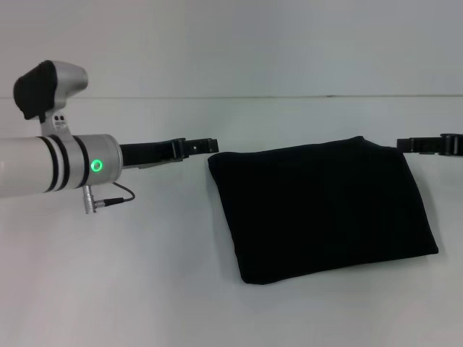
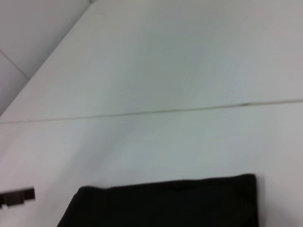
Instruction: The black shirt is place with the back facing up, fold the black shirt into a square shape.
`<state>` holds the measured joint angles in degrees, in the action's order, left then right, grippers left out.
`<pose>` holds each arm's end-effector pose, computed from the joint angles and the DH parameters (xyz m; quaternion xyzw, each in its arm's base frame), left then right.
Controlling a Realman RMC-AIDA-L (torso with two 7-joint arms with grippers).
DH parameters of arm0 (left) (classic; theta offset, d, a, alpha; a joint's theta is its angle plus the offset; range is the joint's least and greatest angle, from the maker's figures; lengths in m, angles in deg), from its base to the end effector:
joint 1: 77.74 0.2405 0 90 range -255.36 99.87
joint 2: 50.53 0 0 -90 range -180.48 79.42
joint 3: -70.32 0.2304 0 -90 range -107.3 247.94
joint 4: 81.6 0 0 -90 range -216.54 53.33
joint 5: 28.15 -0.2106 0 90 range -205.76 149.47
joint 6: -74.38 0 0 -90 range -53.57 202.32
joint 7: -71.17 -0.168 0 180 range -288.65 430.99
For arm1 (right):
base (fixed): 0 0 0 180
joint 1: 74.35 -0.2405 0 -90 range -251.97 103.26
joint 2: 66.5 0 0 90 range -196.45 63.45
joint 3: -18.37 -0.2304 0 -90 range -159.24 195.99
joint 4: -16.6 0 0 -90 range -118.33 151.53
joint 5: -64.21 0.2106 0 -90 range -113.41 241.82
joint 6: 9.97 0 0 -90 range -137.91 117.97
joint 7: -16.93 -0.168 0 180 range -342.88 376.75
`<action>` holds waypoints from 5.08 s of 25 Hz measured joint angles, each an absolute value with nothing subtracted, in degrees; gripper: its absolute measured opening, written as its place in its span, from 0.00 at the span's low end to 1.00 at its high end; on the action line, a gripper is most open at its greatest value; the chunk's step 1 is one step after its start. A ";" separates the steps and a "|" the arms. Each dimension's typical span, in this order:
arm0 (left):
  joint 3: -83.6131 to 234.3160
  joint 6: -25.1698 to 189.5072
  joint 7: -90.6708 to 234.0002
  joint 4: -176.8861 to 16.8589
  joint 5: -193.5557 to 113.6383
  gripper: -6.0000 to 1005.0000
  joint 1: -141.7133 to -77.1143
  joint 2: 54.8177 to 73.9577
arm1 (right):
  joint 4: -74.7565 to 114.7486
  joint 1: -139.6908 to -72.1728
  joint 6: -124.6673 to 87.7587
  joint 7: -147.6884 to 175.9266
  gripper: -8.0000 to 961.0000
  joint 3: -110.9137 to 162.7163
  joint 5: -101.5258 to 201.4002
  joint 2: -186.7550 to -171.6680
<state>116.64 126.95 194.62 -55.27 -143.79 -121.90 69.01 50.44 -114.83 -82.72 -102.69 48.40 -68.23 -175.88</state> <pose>-0.2235 0.4205 -0.0473 -0.7778 -0.5510 -0.2082 0.2191 0.2764 0.4069 0.0614 -0.8131 0.5068 0.1566 0.2399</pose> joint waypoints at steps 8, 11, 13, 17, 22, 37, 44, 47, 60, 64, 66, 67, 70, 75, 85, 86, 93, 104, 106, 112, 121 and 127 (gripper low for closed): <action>116.75 123.27 196.36 -61.18 -143.81 0.79 -125.51 69.42 | 51.39 -114.91 -83.01 -101.80 0.75 48.27 -67.99 -175.40; 116.81 121.86 196.39 -62.22 -143.82 0.79 -126.29 69.97 | 51.48 -115.16 -83.01 -101.29 0.80 48.56 -67.98 -175.38; 116.83 120.69 196.41 -63.09 -143.84 0.79 -126.75 70.29 | 51.61 -115.23 -83.02 -101.06 0.80 48.59 -67.97 -175.38; 117.27 119.07 196.43 -63.93 -143.87 0.78 -127.14 71.27 | 51.92 -115.28 -83.12 -100.56 0.80 48.72 -68.03 -175.39; 117.65 118.25 196.42 -63.96 -143.90 0.78 -127.26 72.63 | 51.93 -115.30 -83.18 -99.81 0.80 48.86 -68.13 -175.76; 117.56 117.99 191.83 -63.52 -143.39 0.76 -127.75 73.43 | 49.30 -114.06 -83.30 -99.31 0.79 49.50 -68.30 -175.46; 117.69 118.05 190.73 -63.37 -143.36 0.51 -128.25 73.34 | 43.67 -114.88 -82.48 -99.49 0.79 49.35 -68.22 -174.89; 117.69 118.16 190.70 -63.34 -143.56 0.36 -128.34 73.06 | 42.64 -115.43 -81.50 -99.51 0.78 49.15 -68.09 -175.45; 117.76 118.23 190.15 -63.32 -143.83 0.05 -128.17 71.92 | 39.25 -117.42 -76.56 -100.18 0.77 48.87 -67.03 -177.57; 117.78 118.10 189.80 -63.33 -143.82 0.04 -128.25 71.51 | 38.93 -117.80 -73.60 -99.93 0.76 48.90 -65.82 -179.02; 117.78 118.08 189.79 -63.32 -143.82 0.04 -128.28 71.31 | 38.70 -117.91 -72.21 -99.63 0.76 48.95 -65.07 -179.64; 117.78 118.06 189.78 -63.31 -143.82 0.05 -128.28 71.23 | 38.69 -117.91 -71.48 -99.39 0.76 48.94 -64.60 -179.97; 117.78 118.00 189.71 -63.25 -143.81 0.05 -128.28 71.07 | 38.64 -117.79 -69.92 -98.26 0.76 48.82 -62.70 -180.86; 117.78 117.96 189.59 -63.23 -143.81 0.05 -128.28 70.89 | 37.47 -117.50 -68.09 -95.63 0.75 48.79 -59.13 -181.65; 117.78 117.88 189.55 -63.23 -143.81 0.06 -127.94 70.62 | 35.06 -117.00 -64.76 -92.88 0.74 48.79 -55.83 -181.73; 117.78 117.88 189.55 -63.23 -143.81 0.06 -127.94 70.60 | 35.05 -116.93 -64.89 -92.92 0.74 48.76 -55.83 -181.62; 117.78 117.87 189.55 -63.23 -143.81 0.06 -127.91 70.56 | 35.06 -116.43 -64.86 -93.52 0.73 48.74 -55.76 -181.40; 117.78 117.36 189.55 -63.25 -143.81 0.07 -127.75 70.49 | 35.28 -115.68 -62.46 -93.02 0.30 48.21 -55.76 -181.26; 117.78 117.19 189.55 -63.33 -143.81 0.07 -127.75 70.49 | 35.13 -115.72 -61.49 -93.22 0.18 48.38 -55.76 -181.33; 117.78 117.17 189.60 -63.32 -143.86 0.07 -127.65 70.39 | 35.75 -115.35 -60.04 -92.91 0.07 48.26 -55.77 -181.50; 117.78 117.22 189.58 -63.35 -143.91 0.08 -127.58 69.96 | 41.68 -113.42 -62.59 -93.40 0.20 47.78 -55.72 -180.59; 117.77 117.22 189.58 -63.44 -144.85 0.08 -127.47 69.88 | 46.29 -114.42 -68.59 -92.56 0.44 48.30 -55.70 -179.51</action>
